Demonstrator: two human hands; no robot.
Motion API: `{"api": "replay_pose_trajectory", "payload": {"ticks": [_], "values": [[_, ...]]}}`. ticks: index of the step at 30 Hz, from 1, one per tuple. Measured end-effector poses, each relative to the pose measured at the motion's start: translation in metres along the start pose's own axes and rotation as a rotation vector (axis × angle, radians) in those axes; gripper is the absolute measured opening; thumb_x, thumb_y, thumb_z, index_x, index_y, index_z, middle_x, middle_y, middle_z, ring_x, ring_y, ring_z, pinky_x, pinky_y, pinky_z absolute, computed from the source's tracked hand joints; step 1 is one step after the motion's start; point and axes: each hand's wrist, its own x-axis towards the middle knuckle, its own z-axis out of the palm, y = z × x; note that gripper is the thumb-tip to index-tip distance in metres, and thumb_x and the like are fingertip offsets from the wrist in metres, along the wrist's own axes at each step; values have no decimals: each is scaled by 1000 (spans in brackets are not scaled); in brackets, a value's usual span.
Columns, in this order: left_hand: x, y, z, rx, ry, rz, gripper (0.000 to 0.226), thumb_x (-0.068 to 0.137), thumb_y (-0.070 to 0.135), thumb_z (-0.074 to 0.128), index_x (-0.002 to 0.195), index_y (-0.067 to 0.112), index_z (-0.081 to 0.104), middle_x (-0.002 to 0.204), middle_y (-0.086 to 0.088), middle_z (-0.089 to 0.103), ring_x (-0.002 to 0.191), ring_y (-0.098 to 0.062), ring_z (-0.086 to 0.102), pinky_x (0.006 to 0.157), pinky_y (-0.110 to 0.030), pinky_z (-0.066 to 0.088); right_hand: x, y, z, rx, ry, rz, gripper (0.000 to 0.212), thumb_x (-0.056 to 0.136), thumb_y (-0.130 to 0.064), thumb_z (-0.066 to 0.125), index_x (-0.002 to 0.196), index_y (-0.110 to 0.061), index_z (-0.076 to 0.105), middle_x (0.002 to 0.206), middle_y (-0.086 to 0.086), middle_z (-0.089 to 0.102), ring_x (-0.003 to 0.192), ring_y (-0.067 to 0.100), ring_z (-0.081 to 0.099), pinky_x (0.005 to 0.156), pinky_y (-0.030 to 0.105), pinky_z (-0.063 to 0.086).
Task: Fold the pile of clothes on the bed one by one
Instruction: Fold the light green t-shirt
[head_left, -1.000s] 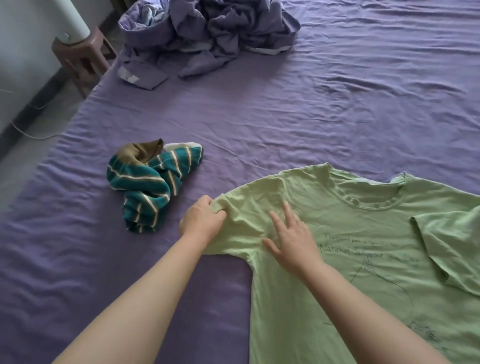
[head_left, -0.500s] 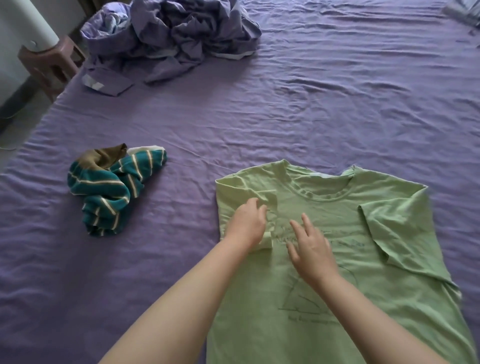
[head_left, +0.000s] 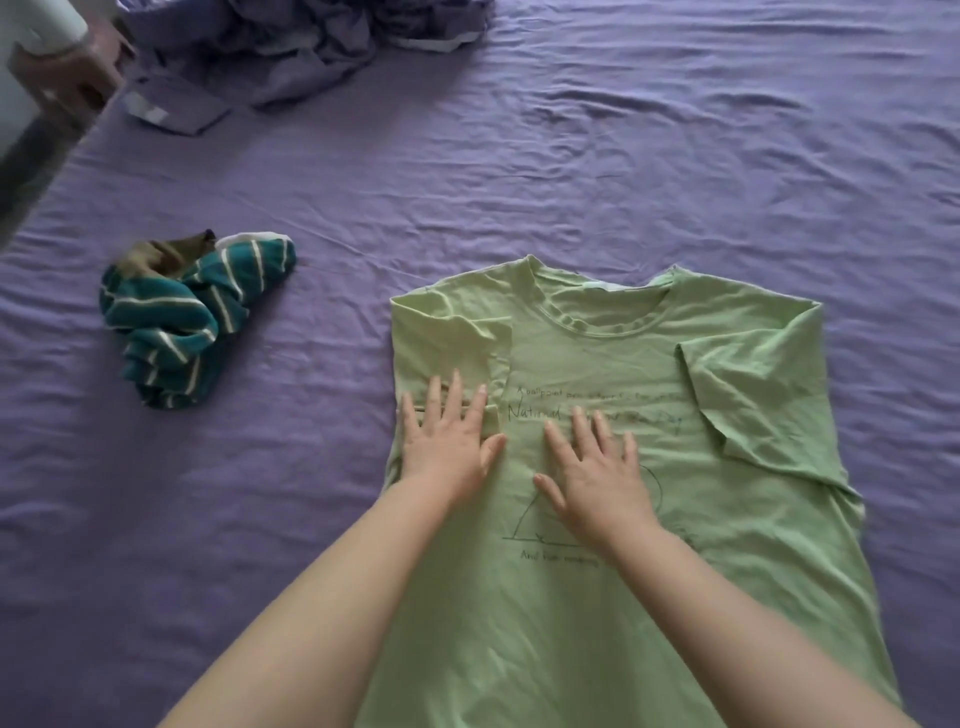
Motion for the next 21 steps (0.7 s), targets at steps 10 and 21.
{"api": "replay_pose_trajectory", "payload": {"ticks": [10, 21], "values": [[-182, 70, 56, -177, -58, 107, 55, 99, 42, 33, 150, 28, 16, 160, -1, 3, 146, -18, -4, 118, -41, -2, -144, 20, 46, 92, -84, -65, 64, 97, -47, 33, 150, -26, 5, 159, 5, -6, 146, 23, -8, 117, 42, 2], [-303, 109, 85, -192, 12, 384, 36, 42, 23, 92, 73, 20, 73, 91, -6, 72, 88, -22, 70, 69, -28, 57, -259, 38, 91, 56, -81, -191, 58, 86, -25, 61, 140, -21, 41, 154, 13, 24, 142, 28, 23, 114, 41, 22]]}}
